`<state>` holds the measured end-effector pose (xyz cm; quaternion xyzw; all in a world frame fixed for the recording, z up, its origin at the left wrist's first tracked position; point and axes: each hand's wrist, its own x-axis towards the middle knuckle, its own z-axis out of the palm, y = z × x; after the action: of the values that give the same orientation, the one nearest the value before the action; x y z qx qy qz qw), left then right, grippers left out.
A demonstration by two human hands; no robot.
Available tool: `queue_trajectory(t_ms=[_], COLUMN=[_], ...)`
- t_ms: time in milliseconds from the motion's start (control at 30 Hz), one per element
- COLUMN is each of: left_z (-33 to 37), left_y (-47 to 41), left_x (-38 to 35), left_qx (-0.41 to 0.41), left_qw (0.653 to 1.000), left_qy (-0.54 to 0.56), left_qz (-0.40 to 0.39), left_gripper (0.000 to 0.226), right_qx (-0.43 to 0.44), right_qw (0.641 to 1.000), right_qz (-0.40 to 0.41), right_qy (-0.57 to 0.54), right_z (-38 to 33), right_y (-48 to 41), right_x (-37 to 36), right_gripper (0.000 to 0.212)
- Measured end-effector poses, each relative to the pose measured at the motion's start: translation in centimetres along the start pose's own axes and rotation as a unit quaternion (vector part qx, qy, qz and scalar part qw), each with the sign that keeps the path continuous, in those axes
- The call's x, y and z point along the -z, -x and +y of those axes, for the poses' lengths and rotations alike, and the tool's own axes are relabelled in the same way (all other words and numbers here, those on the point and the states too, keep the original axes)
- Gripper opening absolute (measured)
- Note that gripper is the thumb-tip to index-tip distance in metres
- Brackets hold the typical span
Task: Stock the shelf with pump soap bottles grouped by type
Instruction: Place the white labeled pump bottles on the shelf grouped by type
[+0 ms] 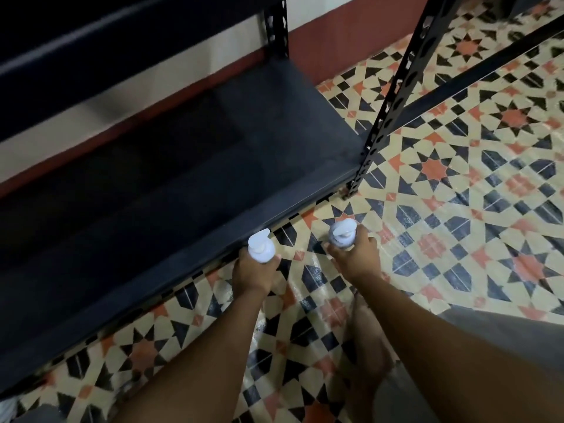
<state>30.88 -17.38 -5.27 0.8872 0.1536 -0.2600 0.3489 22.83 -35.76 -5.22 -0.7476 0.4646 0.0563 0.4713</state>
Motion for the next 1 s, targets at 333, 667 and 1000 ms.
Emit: queue_trajectory(t_ms=[333,667,1000], left_z=[-1.1,1.2,2.3], left_y=[8.2,20.7,29.6], left_x=[8.0,25.2,36.3], left_qx=[-0.06,-0.197,-0.242], left_qw=[0.993,0.956,0.873], left_qy=[0.093,0.219,0.421], left_qz=[-0.042,-0.015,-0.039], left_gripper=[0.054,0.042,0.023], right_qx=[0.055,0.224,0.293], right_qw=[0.995,0.945,0.87], right_qz=[-0.031,-0.165,-0.304], right_qy=[-0.08,-0.17,-0.255], right_z=[-2.2,-14.8,-25.7], right_y=[8.2,22.1,34.5], right_x=[1.3,5.6,7.6], right_gripper=[0.047,0.034,0.026])
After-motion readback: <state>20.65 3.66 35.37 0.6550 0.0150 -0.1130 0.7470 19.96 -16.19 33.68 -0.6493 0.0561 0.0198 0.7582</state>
